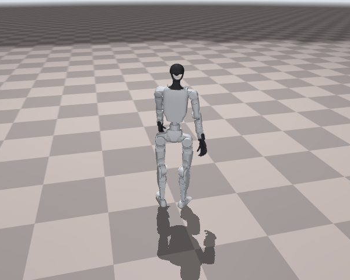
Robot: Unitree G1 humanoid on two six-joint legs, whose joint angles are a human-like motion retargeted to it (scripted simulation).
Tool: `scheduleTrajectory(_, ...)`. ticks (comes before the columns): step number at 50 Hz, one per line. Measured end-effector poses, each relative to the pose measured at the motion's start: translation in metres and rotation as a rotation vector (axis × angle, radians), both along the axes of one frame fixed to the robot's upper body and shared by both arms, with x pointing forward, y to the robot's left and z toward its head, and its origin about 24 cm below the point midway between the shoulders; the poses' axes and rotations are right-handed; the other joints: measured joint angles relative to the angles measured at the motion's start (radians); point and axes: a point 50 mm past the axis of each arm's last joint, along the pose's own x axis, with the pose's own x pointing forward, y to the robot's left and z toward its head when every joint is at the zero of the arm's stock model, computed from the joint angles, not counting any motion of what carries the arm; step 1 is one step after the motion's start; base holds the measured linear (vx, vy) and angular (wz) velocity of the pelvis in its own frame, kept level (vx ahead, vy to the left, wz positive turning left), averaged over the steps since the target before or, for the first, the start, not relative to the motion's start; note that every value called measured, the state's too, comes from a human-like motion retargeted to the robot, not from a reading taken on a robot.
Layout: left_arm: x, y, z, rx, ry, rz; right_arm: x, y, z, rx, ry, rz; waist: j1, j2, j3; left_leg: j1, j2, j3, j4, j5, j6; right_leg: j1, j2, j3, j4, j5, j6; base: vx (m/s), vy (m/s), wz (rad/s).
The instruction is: In place motions
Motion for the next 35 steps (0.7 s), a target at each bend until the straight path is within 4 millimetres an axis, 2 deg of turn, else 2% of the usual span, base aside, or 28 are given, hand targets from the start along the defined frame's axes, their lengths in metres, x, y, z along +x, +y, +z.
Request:
scheduleTrajectory(3, 0.065, -0.010, 0.033, -0.030, -0.255, -0.052, -0.041, -0.021, 0.012, -0.130, -0.016, -0.220, -0.030, 0.006, -0.002, -0.004, 0.004, 0.021, -0.002, -0.004, -0.003, -0.018, 0.002, 0.020, 0.000, 0.004, -0.006, -0.06, -0.05, -0.32)
scheduleTrajectory(7, 0.110, -0.019, 0.067, -0.037, -0.480, -0.077, -0.077, -0.036, 0.027, -0.317, -0.053, -0.451, -0.043, 0.012, 0.002, 0.003, 0.008, 0.046, -0.007, -0.007, -0.005, -0.031, 0.005, 0.044, 0.004, 0.007, -0.011, -0.03, -0.04, -0.31)
scheduleTrajectory(9, 0.118, -0.021, 0.074, -0.035, -0.536, -0.083, -0.089, -0.038, 0.032, -0.397, -0.060, -0.532, -0.044, 0.014, 0.003, 0.007, 0.009, 0.053, -0.010, -0.007, -0.006, -0.032, 0.006, 0.050, 0.006, 0.007, -0.012, -0.01, -0.01, -0.10)
scheduleTrajectory(11, 0.117, -0.024, 0.074, -0.034, -0.553, -0.088, -0.096, -0.036, 0.034, -0.450, -0.067, -0.583, -0.040, 0.016, 0.003, 0.009, 0.008, 0.055, -0.011, -0.008, -0.005, -0.032, 0.008, 0.051, 0.006, 0.005, -0.013, 0.00, 0.00, 0.00)
scheduleTrajectory(15, 0.093, -0.027, 0.053, -0.035, -0.464, -0.114, -0.089, -0.021, 0.026, -0.423, -0.073, -0.589, -0.028, 0.020, -0.001, 0.009, 0.007, 0.047, -0.012, -0.007, -0.004, -0.025, 0.009, 0.042, 0.005, 0.000, -0.013, 0.00, 0.00, 0.00)
scheduleTrajectory(20, 0.010, -0.010, 0.002, 0.002, -0.112, -0.150, -0.033, 0.010, 0.001, -0.187, -0.131, -0.425, -0.007, 0.024, -0.011, 0.009, 0.003, 0.031, -0.013, -0.005, -0.003, -0.014, 0.011, 0.026, 0.002, -0.006, -0.012, 0.01, 0.00, 0.08)
scheduleTrajectory(22, -0.044, 0.001, -0.016, 0.039, 0.089, -0.121, 0.006, 0.027, -0.008, -0.061, -0.194, -0.312, 0.006, 0.027, -0.017, 0.013, 0.003, 0.031, -0.015, -0.005, -0.002, -0.011, 0.014, 0.025, 0.002, -0.007, -0.013, 0.00, 0.00, 0.00)
scheduleTrajectory(25, -0.118, 0.013, -0.030, 0.101, 0.324, -0.010, 0.067, 0.051, -0.016, 0.117, -0.307, -0.158, 0.019, 0.033, -0.017, 0.019, 0.004, 0.035, -0.018, -0.006, -0.002, -0.009, 0.017, 0.029, 0.003, -0.009, -0.013, 0.00, 0.00, 0.00)
scheduleTrajectory(27, -0.172, 0.016, -0.032, 0.124, 0.471, 0.116, 0.114, 0.073, -0.014, 0.256, -0.403, -0.059, 0.026, 0.037, -0.018, 0.024, 0.004, 0.038, -0.020, -0.007, -0.002, -0.008, 0.019, 0.032, 0.005, -0.011, -0.011, 0.06, 0.02, -0.06)
scheduleTrajectory(31, -0.253, 0.018, -0.025, 0.084, 0.660, 0.316, 0.186, 0.112, 0.003, 0.477, -0.578, 0.066, 0.045, 0.040, -0.017, 0.033, 0.003, 0.041, -0.022, -0.008, -0.002, -0.005, 0.020, 0.036, 0.009, -0.013, -0.005, 0.08, 0.04, -0.05)
scheduleTrajectory(33, -0.288, 0.021, -0.016, 0.074, 0.745, 0.391, 0.217, 0.129, 0.016, 0.573, -0.661, 0.107, 0.059, 0.042, -0.016, 0.035, 0.003, 0.040, -0.023, -0.009, -0.001, -0.004, 0.020, 0.035, 0.011, -0.014, -0.002, 0.00, 0.00, 0.00)
scheduleTrajectory(35, -0.317, 0.023, -0.006, 0.091, 0.826, 0.434, 0.240, 0.140, 0.029, 0.634, -0.727, 0.134, 0.069, 0.043, -0.013, 0.036, 0.001, 0.033, -0.024, -0.008, 0.001, 0.001, 0.019, 0.029, 0.011, -0.015, 0.001, 0.00, 0.01, 0.12)
